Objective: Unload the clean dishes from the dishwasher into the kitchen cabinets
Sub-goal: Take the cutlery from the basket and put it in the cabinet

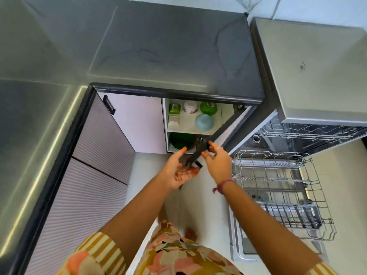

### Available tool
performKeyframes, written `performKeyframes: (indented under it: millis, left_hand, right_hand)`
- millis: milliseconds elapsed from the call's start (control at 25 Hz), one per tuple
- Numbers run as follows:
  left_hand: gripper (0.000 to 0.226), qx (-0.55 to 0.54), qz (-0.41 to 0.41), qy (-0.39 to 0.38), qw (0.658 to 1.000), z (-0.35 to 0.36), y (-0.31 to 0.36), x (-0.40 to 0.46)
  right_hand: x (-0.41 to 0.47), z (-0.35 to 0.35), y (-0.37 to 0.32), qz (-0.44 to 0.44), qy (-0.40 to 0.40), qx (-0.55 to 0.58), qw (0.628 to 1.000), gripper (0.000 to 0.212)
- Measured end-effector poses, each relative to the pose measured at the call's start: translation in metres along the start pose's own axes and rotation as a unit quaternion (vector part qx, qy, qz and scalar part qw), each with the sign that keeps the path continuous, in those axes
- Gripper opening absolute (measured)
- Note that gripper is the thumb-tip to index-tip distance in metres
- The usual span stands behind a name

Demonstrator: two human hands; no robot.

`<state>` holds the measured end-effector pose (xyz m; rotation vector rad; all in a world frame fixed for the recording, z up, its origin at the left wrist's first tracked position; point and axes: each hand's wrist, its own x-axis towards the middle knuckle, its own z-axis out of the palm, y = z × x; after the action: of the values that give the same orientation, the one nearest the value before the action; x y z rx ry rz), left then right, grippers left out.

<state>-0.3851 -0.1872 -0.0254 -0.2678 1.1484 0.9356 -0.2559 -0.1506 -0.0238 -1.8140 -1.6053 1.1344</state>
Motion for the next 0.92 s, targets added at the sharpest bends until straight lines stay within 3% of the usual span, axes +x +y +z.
performKeyframes:
  millis: [80,160,280,320,440,600,720,840,920]
  left_hand:
    - [0.062,-0.096,0.03,0.015,0.995,-0.004,0.03,0.008]
    - [0.067,-0.122,0.043,0.018,0.991,-0.001,0.056,0.013]
    - [0.075,-0.174,0.039,0.003,0.984,0.007,0.089,0.018]
    - [0.077,-0.186,0.043,0.001,0.982,0.011,0.101,0.02]
    - [0.082,-0.202,0.062,-0.004,0.977,0.022,0.135,0.029]
    - [0.073,-0.158,0.101,-0.007,0.982,0.042,0.173,0.038]
    - [0.076,-0.144,0.109,0.01,0.983,0.054,0.196,0.044]
    - [0.079,-0.134,0.11,0.016,0.985,0.062,0.207,0.05]
    - [0.075,-0.135,0.112,0.027,0.984,0.066,0.215,0.059]
  right_hand:
    - [0.008,0.027,-0.02,0.022,-0.005,0.093,0.995,0.049]
    - [0.022,0.044,-0.038,0.084,0.02,0.184,0.979,0.05]
    - [0.049,0.047,-0.064,0.219,0.052,0.353,0.908,0.069]
    - [0.059,0.044,-0.073,0.237,0.038,0.391,0.888,0.064]
    - [0.088,0.038,-0.102,0.225,-0.022,0.427,0.876,0.035]
    - [0.12,0.051,-0.127,0.231,-0.036,0.425,0.875,0.044]
    - [0.144,0.063,-0.126,0.236,-0.011,0.431,0.871,0.037]
    - [0.161,0.073,-0.119,0.254,0.005,0.472,0.844,0.033]
    - [0.168,0.081,-0.114,0.259,0.011,0.507,0.822,0.041]
